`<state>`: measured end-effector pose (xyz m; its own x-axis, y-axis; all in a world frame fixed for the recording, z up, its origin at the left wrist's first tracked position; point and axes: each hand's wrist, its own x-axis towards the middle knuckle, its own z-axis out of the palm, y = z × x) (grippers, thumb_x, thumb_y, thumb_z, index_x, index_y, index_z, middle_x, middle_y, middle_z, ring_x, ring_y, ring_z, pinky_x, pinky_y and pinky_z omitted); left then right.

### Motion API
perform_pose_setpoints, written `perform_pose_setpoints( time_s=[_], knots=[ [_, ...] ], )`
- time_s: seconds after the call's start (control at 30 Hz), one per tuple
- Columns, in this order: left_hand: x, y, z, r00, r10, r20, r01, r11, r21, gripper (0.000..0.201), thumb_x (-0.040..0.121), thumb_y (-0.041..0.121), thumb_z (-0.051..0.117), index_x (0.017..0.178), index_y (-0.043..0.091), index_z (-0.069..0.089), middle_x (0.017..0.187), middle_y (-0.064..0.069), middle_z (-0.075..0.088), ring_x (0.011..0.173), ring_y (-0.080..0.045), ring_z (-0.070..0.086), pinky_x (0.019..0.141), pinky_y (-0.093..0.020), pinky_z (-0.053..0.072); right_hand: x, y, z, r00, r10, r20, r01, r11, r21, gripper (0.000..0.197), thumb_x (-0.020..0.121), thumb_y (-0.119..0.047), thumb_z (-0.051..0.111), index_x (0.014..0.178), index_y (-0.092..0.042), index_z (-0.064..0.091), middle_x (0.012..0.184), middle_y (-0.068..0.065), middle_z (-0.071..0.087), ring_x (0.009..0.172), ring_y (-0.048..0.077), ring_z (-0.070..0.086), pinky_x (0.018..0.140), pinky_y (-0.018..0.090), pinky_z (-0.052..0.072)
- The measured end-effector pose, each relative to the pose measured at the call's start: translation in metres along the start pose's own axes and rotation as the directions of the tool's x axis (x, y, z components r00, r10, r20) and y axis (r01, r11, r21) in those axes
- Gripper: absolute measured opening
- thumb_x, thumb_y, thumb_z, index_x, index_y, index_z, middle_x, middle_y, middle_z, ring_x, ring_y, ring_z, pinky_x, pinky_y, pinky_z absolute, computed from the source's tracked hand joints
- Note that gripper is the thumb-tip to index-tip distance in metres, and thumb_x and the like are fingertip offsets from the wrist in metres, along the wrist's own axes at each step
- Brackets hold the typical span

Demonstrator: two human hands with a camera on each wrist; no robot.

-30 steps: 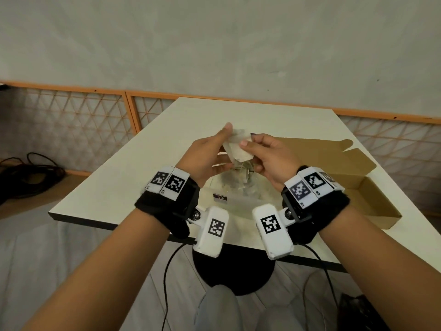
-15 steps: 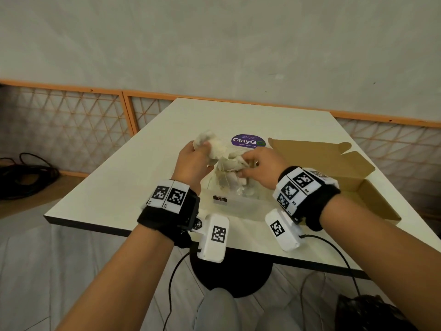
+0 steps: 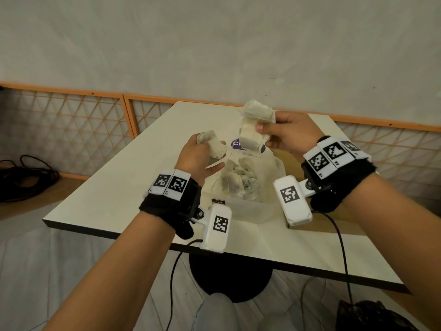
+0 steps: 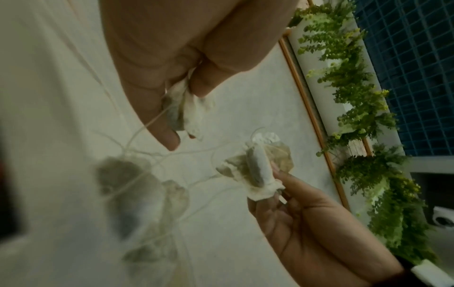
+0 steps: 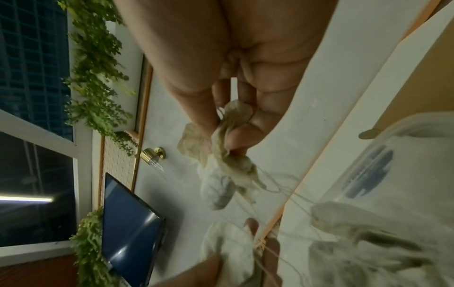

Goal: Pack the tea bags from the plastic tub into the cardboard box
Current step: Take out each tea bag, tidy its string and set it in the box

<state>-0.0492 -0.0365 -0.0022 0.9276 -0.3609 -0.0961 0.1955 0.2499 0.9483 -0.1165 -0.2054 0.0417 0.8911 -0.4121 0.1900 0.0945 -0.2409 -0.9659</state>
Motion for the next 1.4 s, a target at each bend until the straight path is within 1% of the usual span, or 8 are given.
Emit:
perform_pose_setpoints(
  time_s=[0.1,0.23,0.43,0.67,0.9,1.07,1.23,1.4],
  knots=[
    [0.0,0.007,0.014,0.989,-0.111,0.102,0.123,0.985,-0.122,0.015,0.099,0.018,0.042,0.109,0.014,0.052,0.109,-0.012,0.059,0.093,-0.029,0.061,0.079,-0.043,0.055,0.004,-0.005,0.008,0.999,-0.013,0.049,0.018,0.995,-0.101,0.011,0.078,-0.006,0.071,0.083,-0.016,0.07,0.079,0.007,0.067,0.061,0.02,0.058,0.063,0.028,0.053],
    [-0.002,0.011,0.032,0.886,-0.233,0.401,0.297,0.949,-0.105,0.049,0.093,0.056,0.041,0.105,0.013,0.062,0.087,-0.007,0.067,0.074,-0.021,0.065,0.076,-0.036,0.051,-0.001,-0.002,0.026,0.986,-0.03,0.163,0.099,0.897,-0.432,0.012,0.076,-0.015,0.072,0.085,-0.007,0.069,0.086,0.012,0.071,0.074,0.026,0.069,0.077,0.039,0.057],
    [0.01,-0.005,0.01,0.98,-0.132,0.151,0.157,0.974,-0.166,0.027,0.095,0.032,0.053,0.111,0.011,0.056,0.077,-0.007,0.068,0.064,-0.016,0.065,0.048,-0.022,0.05,-0.01,0.001,0.02,0.978,0.074,0.193,-0.011,0.952,-0.307,0.023,0.075,-0.006,0.074,0.093,-0.007,0.061,0.084,0.012,0.065,0.071,0.02,0.064,0.075,0.034,0.058],
    [0.015,-0.008,-0.021,0.998,-0.015,0.065,0.036,0.939,-0.341,0.026,0.095,0.033,0.053,0.11,0.012,0.058,0.09,-0.006,0.068,0.072,-0.014,0.066,0.054,-0.02,0.052,-0.023,0.034,0.04,0.897,0.275,0.346,0.082,0.666,-0.742,0.038,0.073,-0.043,0.073,0.098,-0.019,0.059,0.075,-0.008,0.056,0.071,0.012,0.057,0.067,0.027,0.048],
    [0.02,0.002,-0.034,0.985,0.173,0.022,-0.158,0.94,-0.301,0.019,0.095,0.021,0.054,0.112,0.014,0.056,0.097,-0.005,0.064,0.081,-0.016,0.063,0.06,-0.025,0.053,-0.014,0.031,0.028,0.937,0.222,0.271,-0.022,0.809,-0.588,0.012,0.078,-0.025,0.073,0.082,-0.017,0.065,0.073,0.002,0.066,0.064,0.012,0.06,0.061,0.018,0.048],
    [0.016,-0.002,-0.02,0.982,0.1,0.162,-0.084,0.991,-0.104,0.003,0.093,0.014,0.057,0.094,0.017,0.056,0.102,-0.012,0.06,0.078,-0.02,0.059,0.057,-0.027,0.053,-0.012,0.014,0.014,0.973,0.179,0.146,-0.113,0.919,-0.378,0.008,0.078,-0.005,0.071,0.084,-0.006,0.065,0.073,0.012,0.062,0.059,0.015,0.057,0.044,0.012,0.044],
    [0.015,-0.006,-0.005,0.978,0.054,0.203,-0.054,0.999,-0.008,0.006,0.089,0.012,0.062,0.087,0.018,0.06,0.098,-0.008,0.064,0.085,-0.024,0.062,0.067,-0.03,0.053,-0.004,0.016,0.01,0.998,0.056,0.037,-0.031,0.87,-0.491,0.016,0.076,-0.018,0.074,0.064,-0.027,0.067,0.077,0.005,0.07,0.075,0.016,0.062,0.075,0.03,0.052],
    [0.014,-0.012,-0.006,0.955,-0.119,0.27,0.068,0.979,0.19,0.006,0.09,0.01,0.06,0.087,0.015,0.059,0.091,-0.01,0.064,0.072,-0.022,0.06,0.056,-0.025,0.051,-0.003,0.018,0.002,0.998,0.036,-0.043,-0.052,0.891,-0.451,0.008,0.079,-0.019,0.071,0.072,-0.018,0.073,0.073,0.009,0.071,0.07,0.016,0.064,0.074,0.032,0.055]
  ],
)
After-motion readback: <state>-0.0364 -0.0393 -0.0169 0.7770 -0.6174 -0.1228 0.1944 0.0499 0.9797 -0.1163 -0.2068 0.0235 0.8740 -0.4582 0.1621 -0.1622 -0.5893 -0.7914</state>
